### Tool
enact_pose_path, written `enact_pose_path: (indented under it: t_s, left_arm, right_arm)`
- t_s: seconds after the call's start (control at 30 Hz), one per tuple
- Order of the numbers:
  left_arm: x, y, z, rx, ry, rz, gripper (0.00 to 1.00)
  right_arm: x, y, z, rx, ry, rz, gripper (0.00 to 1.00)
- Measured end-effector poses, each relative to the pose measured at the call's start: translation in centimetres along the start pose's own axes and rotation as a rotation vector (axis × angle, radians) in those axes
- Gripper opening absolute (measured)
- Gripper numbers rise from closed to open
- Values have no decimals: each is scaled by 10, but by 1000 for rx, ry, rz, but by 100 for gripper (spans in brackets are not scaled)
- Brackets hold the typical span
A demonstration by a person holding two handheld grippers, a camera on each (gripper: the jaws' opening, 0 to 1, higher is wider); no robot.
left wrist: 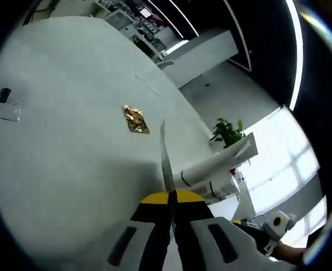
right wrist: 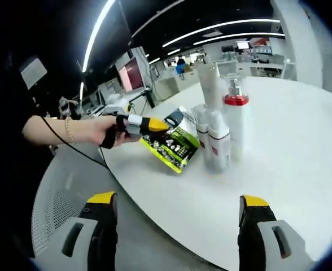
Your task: Arrange the skincare products in the storage area until every visible bottle or jar stands upright without overlapping.
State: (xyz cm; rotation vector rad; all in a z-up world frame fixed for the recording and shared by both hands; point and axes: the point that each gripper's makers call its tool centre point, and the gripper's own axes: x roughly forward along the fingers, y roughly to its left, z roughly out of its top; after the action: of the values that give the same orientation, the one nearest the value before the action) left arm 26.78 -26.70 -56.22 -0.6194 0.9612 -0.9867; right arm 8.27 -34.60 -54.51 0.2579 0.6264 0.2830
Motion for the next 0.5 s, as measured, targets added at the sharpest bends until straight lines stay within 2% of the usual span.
enact_pose_path:
  t_s: [0.07,0.23,0.33,0.4,0.5]
  left_arm:
    - [2,4,1,1,6,1,0]
    - [7,15,2,4,17,12,0]
    - [8,18,2,-4,16,13,0]
    - [9,21,4,-4,13,16,0]
    - [10,20,2,-5,15,30,0]
  right_arm:
    - [2,-6,2,-3,-28,-33,95]
    - [1,-18,1,12,-44,-91,93]
    - [2,-12,0,23,-30,-85,95]
    - [2,-13,-3,3,-18,-88,92]
    - [4,-14,-7,16,-5,-85,93]
